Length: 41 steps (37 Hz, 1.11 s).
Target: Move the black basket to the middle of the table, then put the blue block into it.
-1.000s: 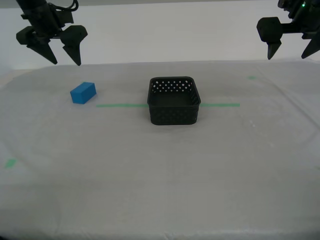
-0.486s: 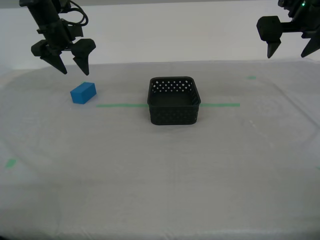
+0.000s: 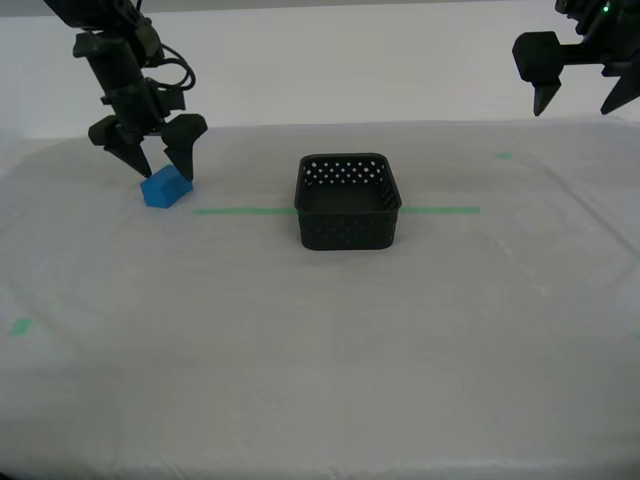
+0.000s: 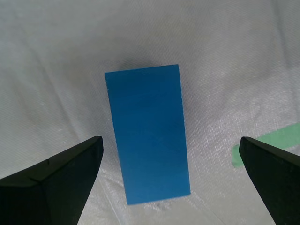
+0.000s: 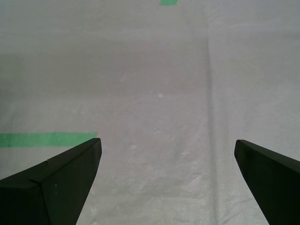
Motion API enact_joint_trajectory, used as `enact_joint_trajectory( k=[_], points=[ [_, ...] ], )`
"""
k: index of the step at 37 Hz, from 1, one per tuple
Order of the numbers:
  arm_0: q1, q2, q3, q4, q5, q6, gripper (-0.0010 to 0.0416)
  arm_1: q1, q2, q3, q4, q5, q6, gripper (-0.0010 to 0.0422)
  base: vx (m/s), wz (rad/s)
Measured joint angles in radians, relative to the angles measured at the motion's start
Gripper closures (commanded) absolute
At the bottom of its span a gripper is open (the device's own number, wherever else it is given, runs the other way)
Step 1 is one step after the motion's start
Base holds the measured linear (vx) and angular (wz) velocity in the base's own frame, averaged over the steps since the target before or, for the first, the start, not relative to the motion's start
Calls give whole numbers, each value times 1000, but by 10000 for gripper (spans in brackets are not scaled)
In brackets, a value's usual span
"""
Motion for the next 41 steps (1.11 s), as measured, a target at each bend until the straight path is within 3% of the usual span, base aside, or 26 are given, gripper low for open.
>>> enact_joint_trajectory(
  k=[29,41],
  points=[
    [-1,0,0,0,0,0,7,-7,32,-24,64,0,0,12,0,0],
    [0,0,0,0,0,0,7,-6,32,-24,57,0,-25,12,0,0]
  ],
)
